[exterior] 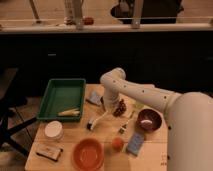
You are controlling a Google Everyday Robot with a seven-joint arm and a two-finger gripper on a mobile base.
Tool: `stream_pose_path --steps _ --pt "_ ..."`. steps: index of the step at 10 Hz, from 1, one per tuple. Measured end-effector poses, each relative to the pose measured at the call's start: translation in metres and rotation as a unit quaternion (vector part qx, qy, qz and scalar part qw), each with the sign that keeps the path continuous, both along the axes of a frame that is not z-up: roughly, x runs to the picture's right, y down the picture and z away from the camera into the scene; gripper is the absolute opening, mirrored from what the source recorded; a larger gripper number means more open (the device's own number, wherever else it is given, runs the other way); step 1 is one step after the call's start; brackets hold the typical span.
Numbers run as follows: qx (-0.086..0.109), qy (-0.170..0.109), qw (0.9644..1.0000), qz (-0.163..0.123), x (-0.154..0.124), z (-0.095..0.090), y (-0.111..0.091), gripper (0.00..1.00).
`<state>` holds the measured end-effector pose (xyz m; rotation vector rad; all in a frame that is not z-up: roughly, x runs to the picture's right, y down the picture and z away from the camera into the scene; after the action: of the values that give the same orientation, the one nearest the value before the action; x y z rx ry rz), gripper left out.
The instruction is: Wipe table surface with brush
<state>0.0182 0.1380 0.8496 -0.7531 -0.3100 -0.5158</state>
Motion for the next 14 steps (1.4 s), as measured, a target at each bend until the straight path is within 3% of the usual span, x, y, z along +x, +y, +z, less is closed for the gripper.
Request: stream_pose_path --steps 4,8,11,14 --pt "-0.019 -0.014 0.9994 -0.026 -0.016 -0.008 0.021 0.0" --pt "-0.031 0.018 0.9992 -0.015 0.026 -0.009 0.032 0.0" --pt "-0.026 0.046 0.9986 -0.004 0.055 -0.008 0.026 0.0" --pt "-0.013 0.045 0.9989 -0.006 0.047 -0.007 0.012 0.0"
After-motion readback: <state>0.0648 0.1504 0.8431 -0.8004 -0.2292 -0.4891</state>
